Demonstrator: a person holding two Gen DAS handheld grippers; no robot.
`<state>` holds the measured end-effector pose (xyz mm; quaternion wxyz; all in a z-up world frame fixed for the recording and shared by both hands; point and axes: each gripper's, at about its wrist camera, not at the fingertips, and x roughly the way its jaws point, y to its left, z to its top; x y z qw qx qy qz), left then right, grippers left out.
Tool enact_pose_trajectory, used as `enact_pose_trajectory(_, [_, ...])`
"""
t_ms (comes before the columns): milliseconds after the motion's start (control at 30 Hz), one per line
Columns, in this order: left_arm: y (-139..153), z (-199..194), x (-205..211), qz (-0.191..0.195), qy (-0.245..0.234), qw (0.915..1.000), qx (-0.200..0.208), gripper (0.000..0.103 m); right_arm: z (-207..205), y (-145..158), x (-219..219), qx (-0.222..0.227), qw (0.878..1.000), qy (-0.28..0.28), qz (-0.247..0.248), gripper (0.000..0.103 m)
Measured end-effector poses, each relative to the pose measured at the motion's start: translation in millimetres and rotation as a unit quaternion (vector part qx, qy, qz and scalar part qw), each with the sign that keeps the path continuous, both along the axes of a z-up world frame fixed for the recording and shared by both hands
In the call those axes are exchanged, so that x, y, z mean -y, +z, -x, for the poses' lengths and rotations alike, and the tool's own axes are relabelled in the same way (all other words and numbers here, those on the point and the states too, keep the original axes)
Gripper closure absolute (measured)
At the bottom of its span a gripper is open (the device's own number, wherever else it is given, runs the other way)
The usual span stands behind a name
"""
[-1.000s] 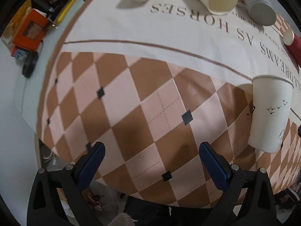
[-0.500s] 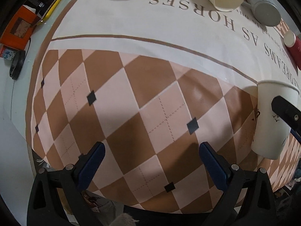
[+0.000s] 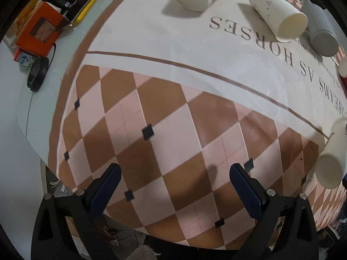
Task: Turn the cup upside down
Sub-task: 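Turn the cup rim-down with the right gripper, lower it onto the cloth, open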
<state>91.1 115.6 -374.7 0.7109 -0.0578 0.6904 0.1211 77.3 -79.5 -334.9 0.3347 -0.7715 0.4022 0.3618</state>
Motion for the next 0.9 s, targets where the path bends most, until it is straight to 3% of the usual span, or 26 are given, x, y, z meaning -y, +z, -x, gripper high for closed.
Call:
enact_pose_trajectory(133, [7.1,-10.1,-6.3,-0.004,0.000,1.0000,0.004,0.001,-43.5,0.8,2.0,-0.029,0.982,-0.188,-0.007,0.039])
enact_pose_trajectory(233, [9.2,-17.8,-10.1,-0.002,-0.001,1.0000,0.004,0.001,-76.2,-2.0,11.1,-0.054,0.947,-0.317,-0.005,0.039])
enact_pose_trajectory(400, [14.8,-14.9,2.4,0.004,-0.001,1.0000,0.007,0.001,-123.4,-13.2,43.1,-0.092,0.849,-0.520,0.008,0.039])
enact_pose_trajectory(433, [15.0,-15.5,2.7,0.004,-0.002,1.0000,0.007,0.001,-131.3,-17.5,52.6,-0.101,0.820,-0.563,0.013,0.039])
enact_pose_trajectory(500, [16.0,-10.7,8.6,0.005,-0.004,0.9999,0.008,0.001,-139.7,-23.3,63.9,-0.110,0.783,-0.612,0.016,0.039])
enact_pose_trajectory(533, [15.9,-10.9,9.1,0.006,-0.005,0.9999,0.008,0.001,-144.5,-27.3,71.1,-0.115,0.758,-0.642,0.018,0.039])
enact_pose_trajectory(633, [14.9,-11.1,11.7,0.008,-0.008,0.9999,0.008,0.001,-156.1,-32.6,82.3,-0.122,0.710,-0.693,0.016,0.039])
enact_pose_trajectory(667, [14.9,-11.5,12.9,0.008,-0.009,0.9999,0.009,0.001,-160.1,-32.5,86.1,-0.127,0.689,-0.714,0.011,0.039])
enact_pose_trajectory(767, [15.1,-13.0,19.3,0.012,-0.014,0.9998,0.008,0.001,-168.0,-32.9,96.1,-0.127,0.645,-0.754,0.000,0.039])
enact_pose_trajectory(800, [14.9,-12.6,20.6,0.013,-0.016,0.9997,0.008,0.001,-167.5,-32.9,99.8,-0.129,0.635,-0.762,-0.003,0.038])
enact_pose_trajectory(900, [15.5,-12.7,28.4,0.015,-0.026,0.9995,0.005,0.001,-168.2,-34.0,101.9,-0.126,0.633,-0.764,-0.006,0.035])
